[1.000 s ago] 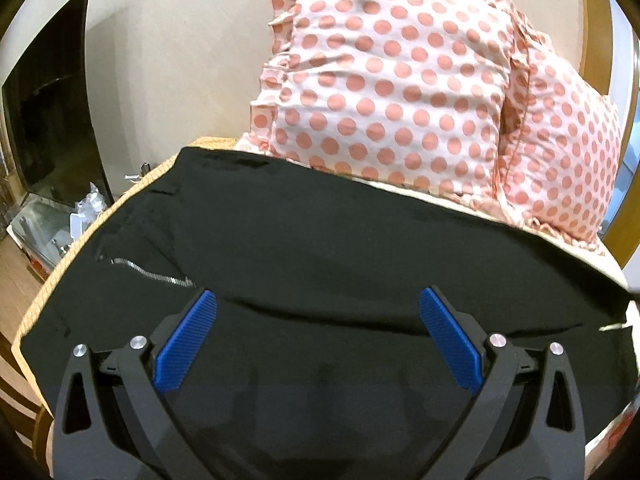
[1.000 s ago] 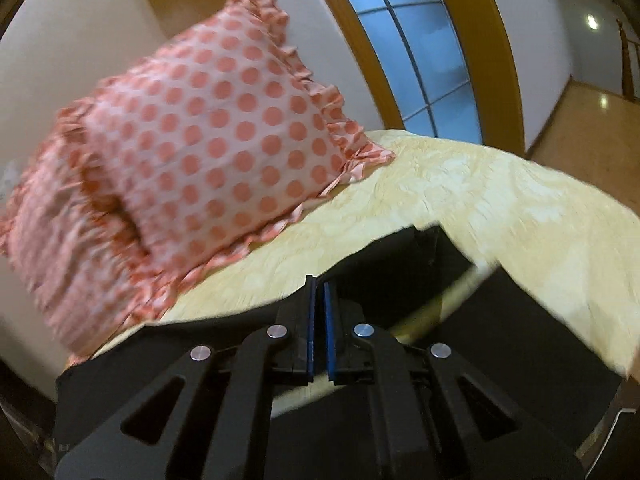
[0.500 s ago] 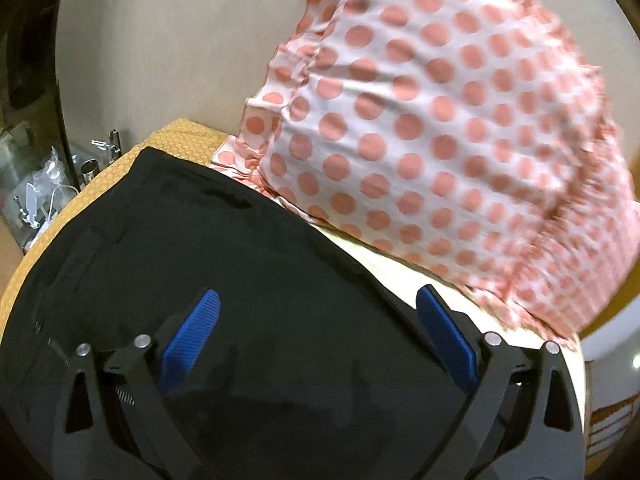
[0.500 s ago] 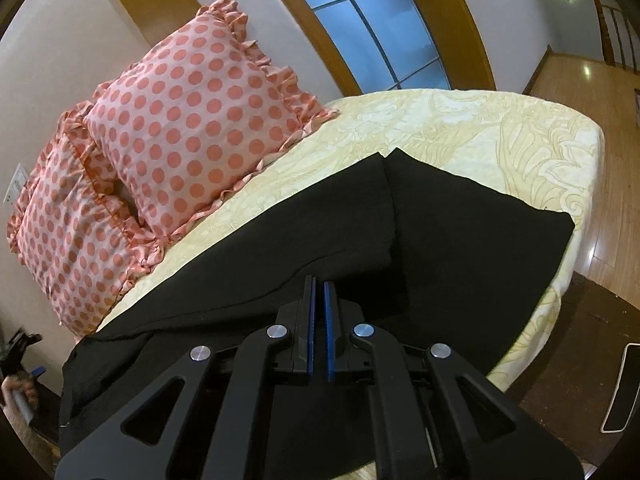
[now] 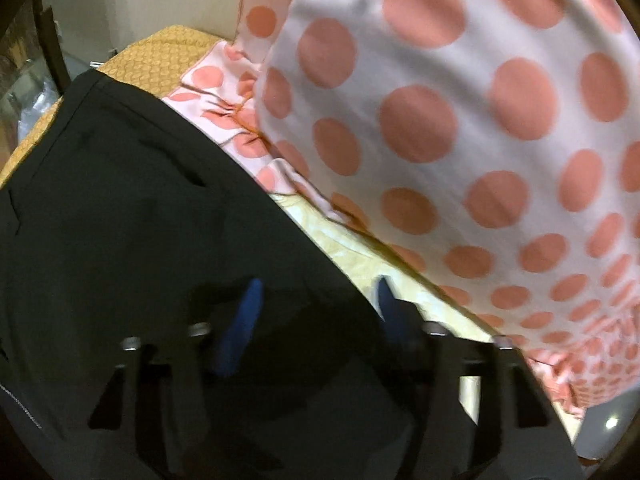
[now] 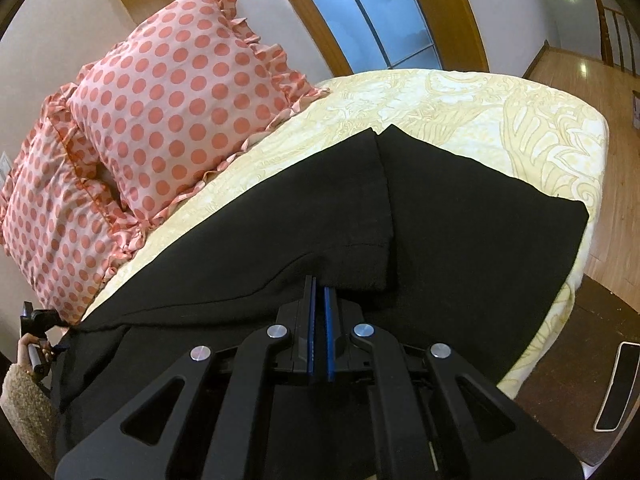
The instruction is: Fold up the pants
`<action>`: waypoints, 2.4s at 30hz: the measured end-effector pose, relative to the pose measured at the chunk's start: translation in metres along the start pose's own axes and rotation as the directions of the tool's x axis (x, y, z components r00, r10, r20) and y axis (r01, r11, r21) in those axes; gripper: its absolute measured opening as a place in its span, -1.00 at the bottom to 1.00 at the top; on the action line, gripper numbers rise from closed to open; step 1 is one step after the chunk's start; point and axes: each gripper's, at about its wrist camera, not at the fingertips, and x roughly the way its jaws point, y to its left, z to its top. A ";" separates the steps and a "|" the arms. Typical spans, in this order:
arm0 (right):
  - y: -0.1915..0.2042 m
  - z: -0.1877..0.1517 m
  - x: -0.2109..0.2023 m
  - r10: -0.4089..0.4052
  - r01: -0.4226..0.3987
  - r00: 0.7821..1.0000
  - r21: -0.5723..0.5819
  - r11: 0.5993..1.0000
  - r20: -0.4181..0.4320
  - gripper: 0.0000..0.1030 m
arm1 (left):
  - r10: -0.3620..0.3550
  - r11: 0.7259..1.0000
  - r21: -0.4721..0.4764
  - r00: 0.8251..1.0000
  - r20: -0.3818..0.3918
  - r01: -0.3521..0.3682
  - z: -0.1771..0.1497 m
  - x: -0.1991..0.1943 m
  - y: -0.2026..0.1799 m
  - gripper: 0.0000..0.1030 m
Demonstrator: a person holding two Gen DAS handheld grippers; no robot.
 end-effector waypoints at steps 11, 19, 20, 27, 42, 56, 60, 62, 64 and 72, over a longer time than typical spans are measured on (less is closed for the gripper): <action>-0.010 0.003 -0.001 0.066 -0.060 0.996 0.097 0.993 -0.063 -0.79 | -0.179 0.983 0.071 0.967 0.183 0.168 -0.084 -0.119 0.064 -0.84; -0.019 0.007 -0.015 0.160 -0.146 0.986 0.221 0.964 -0.048 0.14 | -0.279 0.960 0.094 0.932 0.231 0.264 -0.157 -0.199 0.123 -0.84; -0.021 0.008 -0.015 0.173 -0.157 0.984 0.243 0.957 -0.046 0.14 | -0.278 0.960 0.096 0.932 0.234 0.263 -0.160 -0.200 0.126 -0.84; -0.037 0.019 -0.003 0.226 -0.181 0.972 0.425 0.887 -0.058 -0.23 | -0.286 0.958 0.105 0.927 0.241 0.268 -0.168 -0.206 0.129 -0.84; -0.062 0.072 -0.036 0.199 -0.239 0.968 0.314 0.919 0.155 -0.94 | -0.252 0.964 0.151 0.929 0.273 0.217 -0.214 -0.235 0.149 -0.84; -0.094 0.030 -0.023 0.110 -0.109 0.994 0.361 0.926 0.017 -0.94 | -0.101 0.994 0.075 0.951 0.291 0.082 -0.292 -0.229 0.207 -0.97; -0.100 0.028 -0.023 0.120 -0.113 0.993 0.375 0.920 0.005 -0.94 | -0.161 0.986 0.007 0.958 0.238 0.164 -0.291 -0.221 0.229 -0.90; -0.101 0.027 -0.023 0.123 -0.115 0.992 0.381 0.917 0.001 -0.94 | -0.218 0.972 -0.039 0.953 0.212 0.231 -0.286 -0.218 0.243 -0.48; -0.100 0.026 -0.023 0.115 -0.106 0.993 0.371 0.922 -0.001 -0.94 | -0.241 0.961 -0.080 0.946 0.217 0.263 -0.281 -0.217 0.254 -0.39; -0.099 0.025 -0.020 0.096 -0.087 0.995 0.364 0.927 -0.008 -0.94 | -0.350 0.917 -0.121 0.912 0.214 0.381 -0.244 -0.207 0.265 -0.30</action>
